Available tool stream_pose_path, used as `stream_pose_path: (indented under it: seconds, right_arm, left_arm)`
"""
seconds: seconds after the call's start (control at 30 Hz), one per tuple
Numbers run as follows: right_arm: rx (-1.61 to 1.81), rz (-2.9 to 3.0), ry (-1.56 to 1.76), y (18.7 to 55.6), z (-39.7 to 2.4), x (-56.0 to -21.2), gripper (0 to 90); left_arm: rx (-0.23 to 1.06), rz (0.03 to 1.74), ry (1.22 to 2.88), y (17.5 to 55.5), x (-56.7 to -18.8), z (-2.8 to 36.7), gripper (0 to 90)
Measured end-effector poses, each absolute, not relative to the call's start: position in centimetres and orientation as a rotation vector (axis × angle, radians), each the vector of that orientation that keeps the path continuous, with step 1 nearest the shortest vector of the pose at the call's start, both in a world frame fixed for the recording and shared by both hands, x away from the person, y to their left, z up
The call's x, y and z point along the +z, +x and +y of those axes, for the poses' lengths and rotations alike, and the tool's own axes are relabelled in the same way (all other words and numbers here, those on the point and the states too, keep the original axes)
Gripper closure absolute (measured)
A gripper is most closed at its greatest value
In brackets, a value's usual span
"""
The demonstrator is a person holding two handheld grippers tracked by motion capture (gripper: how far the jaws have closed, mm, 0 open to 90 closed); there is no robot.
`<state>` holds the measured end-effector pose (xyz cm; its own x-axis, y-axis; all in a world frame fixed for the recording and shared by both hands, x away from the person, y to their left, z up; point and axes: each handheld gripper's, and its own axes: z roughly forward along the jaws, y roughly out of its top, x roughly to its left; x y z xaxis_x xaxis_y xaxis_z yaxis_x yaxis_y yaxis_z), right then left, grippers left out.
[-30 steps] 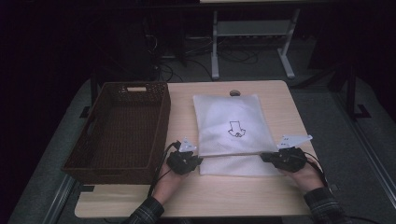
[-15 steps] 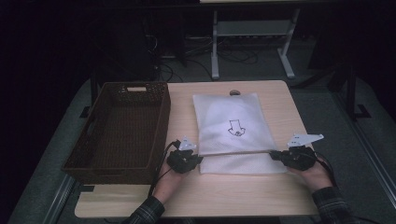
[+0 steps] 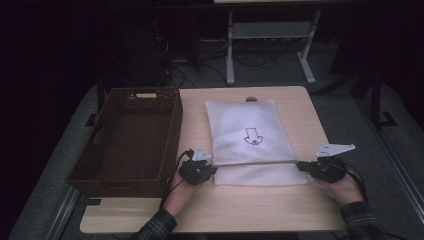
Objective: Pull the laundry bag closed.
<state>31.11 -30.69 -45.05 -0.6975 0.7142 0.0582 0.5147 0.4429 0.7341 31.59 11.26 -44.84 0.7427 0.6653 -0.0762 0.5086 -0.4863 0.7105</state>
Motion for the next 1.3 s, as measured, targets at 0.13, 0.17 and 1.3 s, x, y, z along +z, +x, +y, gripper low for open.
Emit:
stream_pose_path:
  seconds: [0.13, 0.17, 1.3]
  right_arm:
    - [1.113, 2.428, 1.071, 31.1, -30.9, -45.1, 85.9]
    - [1.112, 2.43, 1.071, 31.1, -31.0, -45.1, 85.9]
    - [1.165, 2.276, 1.199, 28.0, -26.9, -45.0, 14.1]
  left_arm:
    - [0.271, 0.874, 2.196, 31.6, -44.8, 11.2, 83.4]
    - [0.271, 0.873, 2.197, 31.7, -44.7, 11.2, 83.4]
    - [0.174, 0.783, 2.171, 29.2, -44.4, 11.2, 17.8]
